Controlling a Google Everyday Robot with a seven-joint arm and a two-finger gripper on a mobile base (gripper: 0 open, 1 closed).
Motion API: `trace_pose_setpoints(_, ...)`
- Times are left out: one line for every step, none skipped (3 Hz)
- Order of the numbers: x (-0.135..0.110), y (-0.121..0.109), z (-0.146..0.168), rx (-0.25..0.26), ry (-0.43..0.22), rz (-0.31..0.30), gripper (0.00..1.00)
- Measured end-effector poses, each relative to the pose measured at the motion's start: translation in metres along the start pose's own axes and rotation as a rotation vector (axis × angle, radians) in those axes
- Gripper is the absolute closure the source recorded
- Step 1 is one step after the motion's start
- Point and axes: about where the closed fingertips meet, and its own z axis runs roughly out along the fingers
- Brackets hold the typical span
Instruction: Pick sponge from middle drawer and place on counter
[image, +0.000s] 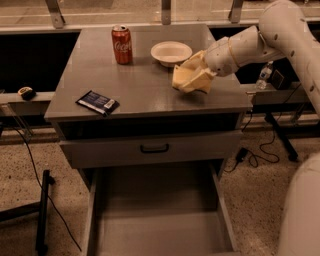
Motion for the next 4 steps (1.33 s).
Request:
trace_pose_setpoints(-0.010, -0.028, 0.000, 0.096, -0.108, 0.077, 0.44)
trace_pose_setpoints(-0.010, -0.028, 0.000, 0.097, -0.108, 0.077, 0.20)
trace_pose_setpoints(-0.011, -0.028, 0.000, 0.097, -0.108, 0.077, 0.00)
trace_pose_setpoints(-0.022, -0.023, -0.019, 0.119, -0.069, 0.060, 0.00)
